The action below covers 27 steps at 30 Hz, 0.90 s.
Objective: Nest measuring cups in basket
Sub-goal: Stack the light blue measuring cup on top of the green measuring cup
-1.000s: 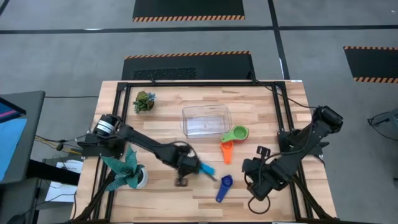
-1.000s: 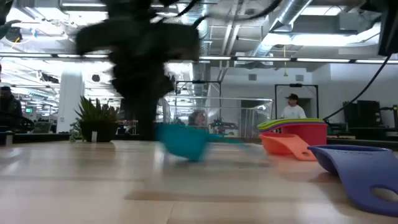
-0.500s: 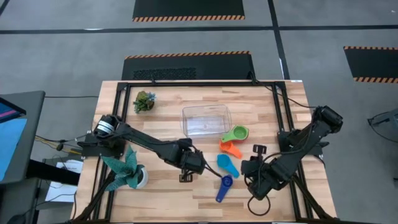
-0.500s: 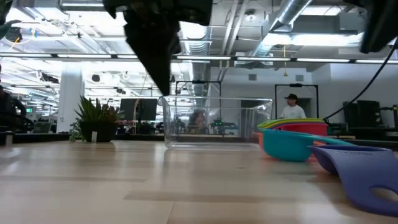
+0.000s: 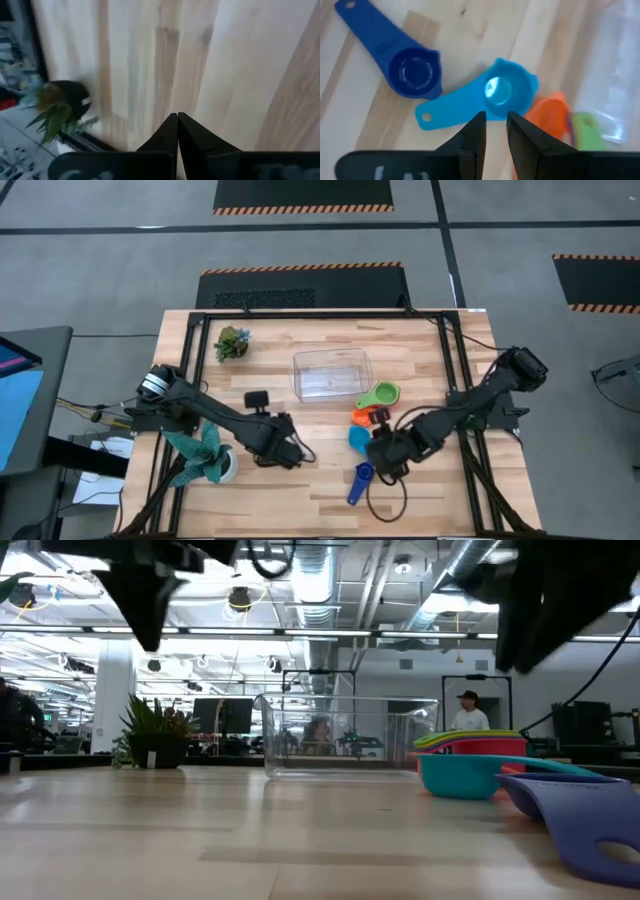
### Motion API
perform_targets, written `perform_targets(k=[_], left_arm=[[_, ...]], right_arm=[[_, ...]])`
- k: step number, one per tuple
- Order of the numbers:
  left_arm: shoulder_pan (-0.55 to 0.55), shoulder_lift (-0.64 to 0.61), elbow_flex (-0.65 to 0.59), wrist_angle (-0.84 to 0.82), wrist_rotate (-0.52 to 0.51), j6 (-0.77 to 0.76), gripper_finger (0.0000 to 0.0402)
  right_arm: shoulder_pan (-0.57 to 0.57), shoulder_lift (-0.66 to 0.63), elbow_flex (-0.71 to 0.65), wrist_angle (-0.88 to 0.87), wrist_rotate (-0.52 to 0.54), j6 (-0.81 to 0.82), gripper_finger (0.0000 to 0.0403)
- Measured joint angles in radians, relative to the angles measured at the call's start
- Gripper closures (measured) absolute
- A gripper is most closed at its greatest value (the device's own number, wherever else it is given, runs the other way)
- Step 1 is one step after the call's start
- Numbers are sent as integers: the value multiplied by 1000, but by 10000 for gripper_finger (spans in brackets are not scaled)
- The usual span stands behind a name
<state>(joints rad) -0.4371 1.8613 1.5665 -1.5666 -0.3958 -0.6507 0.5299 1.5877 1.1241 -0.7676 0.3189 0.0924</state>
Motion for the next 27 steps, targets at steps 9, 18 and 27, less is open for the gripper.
perform_targets(k=[9, 18, 27], left_arm=[[-86, -18, 0, -4, -59, -69, 401], [-111, -19, 0, -4, -68, -132, 401], [-113, -19, 0, -4, -72, -78, 401]], right_arm=[[-74, 20, -21, 18, -5, -238, 301], [-143, 20, -21, 137, -206, -282, 301], [-140, 88, -17, 139, -158, -393, 301]])
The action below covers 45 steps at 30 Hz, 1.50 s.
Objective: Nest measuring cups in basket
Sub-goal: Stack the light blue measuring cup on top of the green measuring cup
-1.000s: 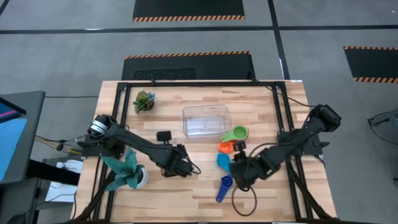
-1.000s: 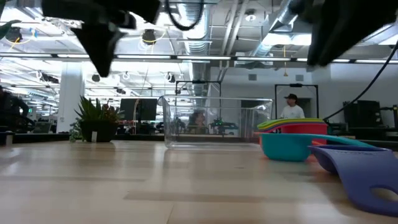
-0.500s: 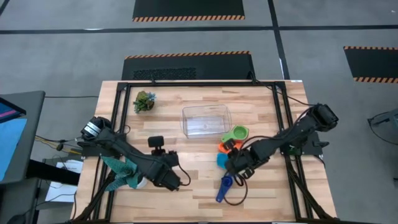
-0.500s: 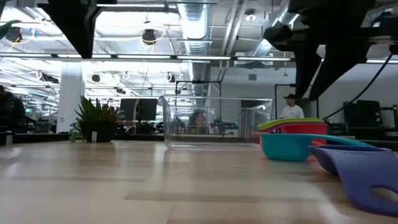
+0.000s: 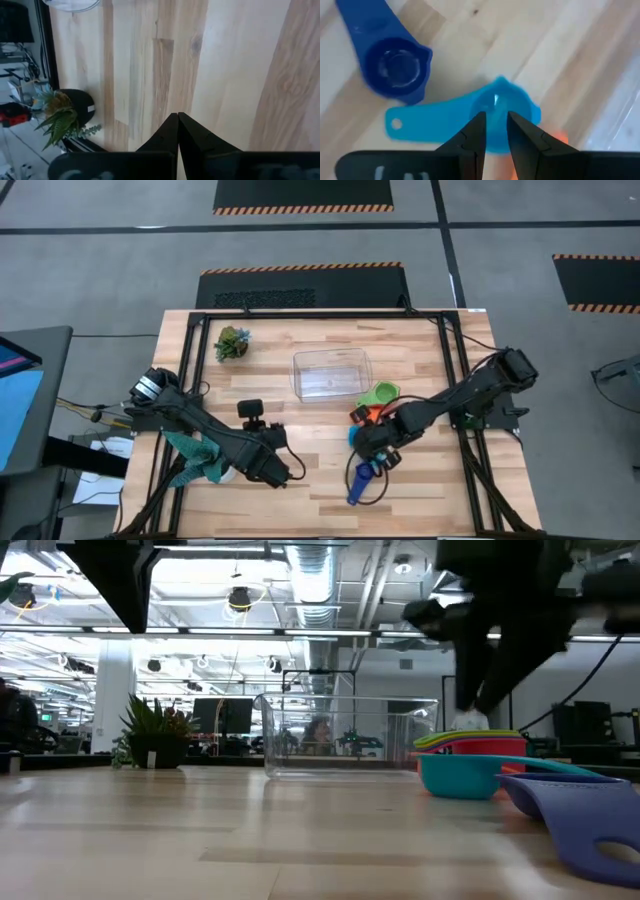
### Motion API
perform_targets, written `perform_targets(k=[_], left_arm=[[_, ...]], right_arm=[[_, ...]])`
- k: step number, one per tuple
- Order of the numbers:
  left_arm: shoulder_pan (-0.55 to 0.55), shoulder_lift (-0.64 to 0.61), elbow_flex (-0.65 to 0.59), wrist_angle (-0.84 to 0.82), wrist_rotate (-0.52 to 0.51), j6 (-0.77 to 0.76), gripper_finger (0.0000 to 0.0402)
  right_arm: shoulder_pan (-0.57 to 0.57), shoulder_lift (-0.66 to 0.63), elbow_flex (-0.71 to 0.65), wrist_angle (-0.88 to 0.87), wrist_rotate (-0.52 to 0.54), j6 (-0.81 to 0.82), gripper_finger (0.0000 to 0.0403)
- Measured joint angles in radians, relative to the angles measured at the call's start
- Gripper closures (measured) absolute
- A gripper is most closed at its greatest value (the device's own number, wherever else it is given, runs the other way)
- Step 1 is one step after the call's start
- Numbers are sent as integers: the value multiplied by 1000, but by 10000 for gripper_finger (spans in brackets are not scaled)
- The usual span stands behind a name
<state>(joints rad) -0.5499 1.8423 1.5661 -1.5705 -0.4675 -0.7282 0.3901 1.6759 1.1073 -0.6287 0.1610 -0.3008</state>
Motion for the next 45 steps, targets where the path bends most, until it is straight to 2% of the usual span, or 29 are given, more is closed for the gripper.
perform_targets(k=[7, 10, 21, 27, 36, 39, 45], left_arm=[[0, -1, -1, -2, 2, 6, 401], [0, -1, -1, -1, 8, 3, 401], [0, -1, -1, -1, 8, -24, 402], [0, -1, -1, 0, 8, -65, 401], [1, -1, -1, 0, 8, -80, 401], [2, -1, -1, -1, 8, -81, 401], [2, -1, -1, -1, 8, -96, 401]], right_arm=[[0, 63, -2, -41, 89, -199, 301], [0, 45, -5, -51, 122, -216, 301], [-40, 24, -4, -224, 106, -235, 306], [-37, 20, -4, -344, 104, -224, 268], [-17, 19, -4, -347, 103, -203, 169], [-18, 19, -4, -326, 109, -279, 146], [-11, 19, -3, -205, 130, -543, 142]])
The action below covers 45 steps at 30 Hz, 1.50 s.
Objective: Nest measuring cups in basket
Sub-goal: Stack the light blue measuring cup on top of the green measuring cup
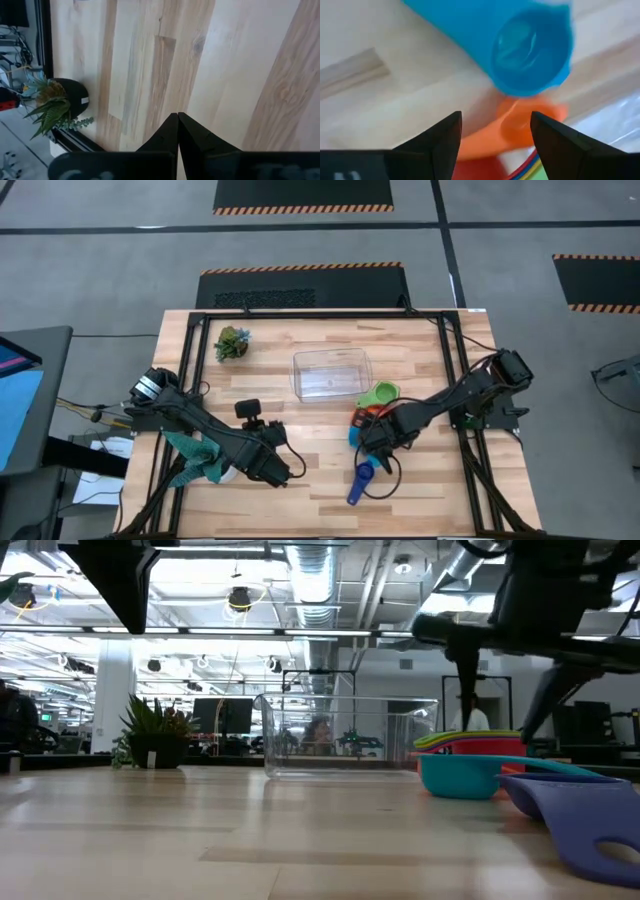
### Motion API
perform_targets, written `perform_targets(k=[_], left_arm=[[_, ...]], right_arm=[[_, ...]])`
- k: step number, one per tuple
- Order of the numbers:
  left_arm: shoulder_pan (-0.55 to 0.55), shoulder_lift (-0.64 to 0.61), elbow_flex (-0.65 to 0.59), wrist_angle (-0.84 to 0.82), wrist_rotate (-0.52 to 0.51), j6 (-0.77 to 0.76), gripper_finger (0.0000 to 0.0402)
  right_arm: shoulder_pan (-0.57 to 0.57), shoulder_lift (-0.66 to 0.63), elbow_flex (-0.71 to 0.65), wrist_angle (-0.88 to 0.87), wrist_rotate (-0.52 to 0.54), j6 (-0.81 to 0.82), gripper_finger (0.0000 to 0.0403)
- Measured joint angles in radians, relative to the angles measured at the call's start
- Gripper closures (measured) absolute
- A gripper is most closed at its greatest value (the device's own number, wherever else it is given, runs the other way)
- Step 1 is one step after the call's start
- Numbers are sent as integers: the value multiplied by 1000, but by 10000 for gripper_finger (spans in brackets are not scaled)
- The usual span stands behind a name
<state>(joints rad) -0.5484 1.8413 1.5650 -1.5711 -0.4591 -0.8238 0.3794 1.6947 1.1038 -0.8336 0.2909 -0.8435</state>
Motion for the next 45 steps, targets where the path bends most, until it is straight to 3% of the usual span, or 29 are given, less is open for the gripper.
perform_targets(k=[6, 13, 24, 37, 45], left_arm=[[0, 0, 0, 0, 0, -19, 401], [0, 0, 0, 0, -36, -19, 401], [18, 1, 0, 3, -82, -19, 401], [34, 1, 0, 3, -103, 7, 401], [34, 1, 0, 3, -103, 8, 401]], right_arm=[[0, 0, 0, 76, -5, -155, 142], [-11, 14, 0, 94, -96, -289, 142], [-46, 12, 0, 156, -167, -324, 143], [-75, 12, 0, 146, -250, -474, 143], [-101, 13, -64, 184, -264, -509, 143]])
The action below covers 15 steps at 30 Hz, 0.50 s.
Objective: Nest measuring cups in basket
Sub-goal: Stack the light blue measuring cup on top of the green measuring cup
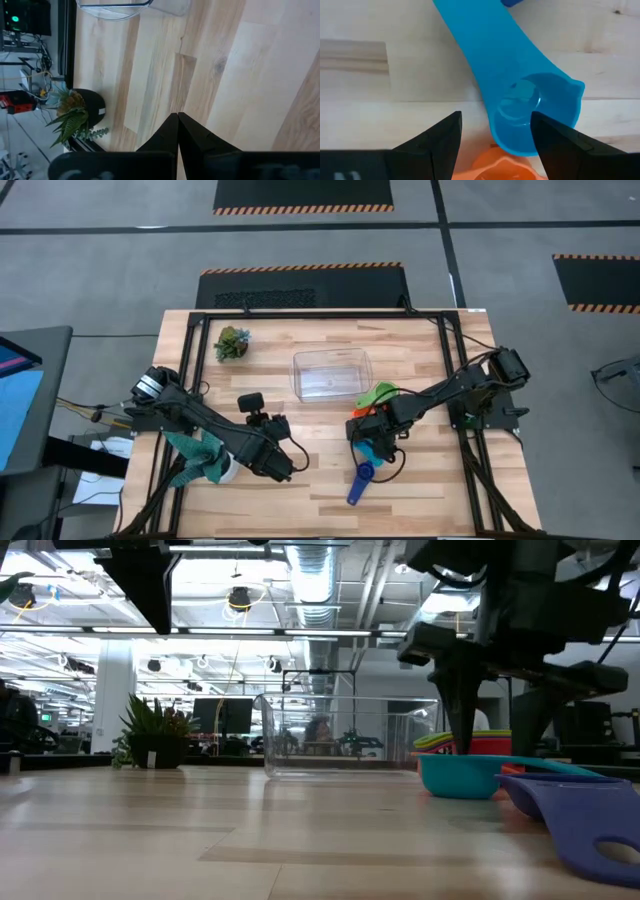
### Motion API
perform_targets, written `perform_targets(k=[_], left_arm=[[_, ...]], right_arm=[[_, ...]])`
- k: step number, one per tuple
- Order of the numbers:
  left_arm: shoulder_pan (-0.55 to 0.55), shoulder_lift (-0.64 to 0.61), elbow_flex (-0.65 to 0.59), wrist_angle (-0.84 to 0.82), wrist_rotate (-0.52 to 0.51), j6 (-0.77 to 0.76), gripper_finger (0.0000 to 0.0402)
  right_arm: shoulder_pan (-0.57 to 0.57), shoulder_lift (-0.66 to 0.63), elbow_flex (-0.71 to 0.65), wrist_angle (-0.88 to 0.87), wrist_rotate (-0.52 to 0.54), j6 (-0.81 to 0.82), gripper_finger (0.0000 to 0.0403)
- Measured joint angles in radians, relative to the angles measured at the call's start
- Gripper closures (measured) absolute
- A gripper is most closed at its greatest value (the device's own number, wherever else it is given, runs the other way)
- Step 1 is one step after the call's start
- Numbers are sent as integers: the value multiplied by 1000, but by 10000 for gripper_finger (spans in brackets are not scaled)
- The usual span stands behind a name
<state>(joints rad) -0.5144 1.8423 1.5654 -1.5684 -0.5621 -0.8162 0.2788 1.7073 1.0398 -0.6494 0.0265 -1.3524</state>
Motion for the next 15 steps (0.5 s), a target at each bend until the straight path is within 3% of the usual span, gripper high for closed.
perform_targets(k=[9, 15], left_arm=[[0, 0, 0, 0, -1, 0, 401], [0, 0, 0, 0, -2, 0, 401]], right_arm=[[-21, 0, -48, 68, -1, -10, 148], [-10, 0, -57, 77, -2, -10, 185]])
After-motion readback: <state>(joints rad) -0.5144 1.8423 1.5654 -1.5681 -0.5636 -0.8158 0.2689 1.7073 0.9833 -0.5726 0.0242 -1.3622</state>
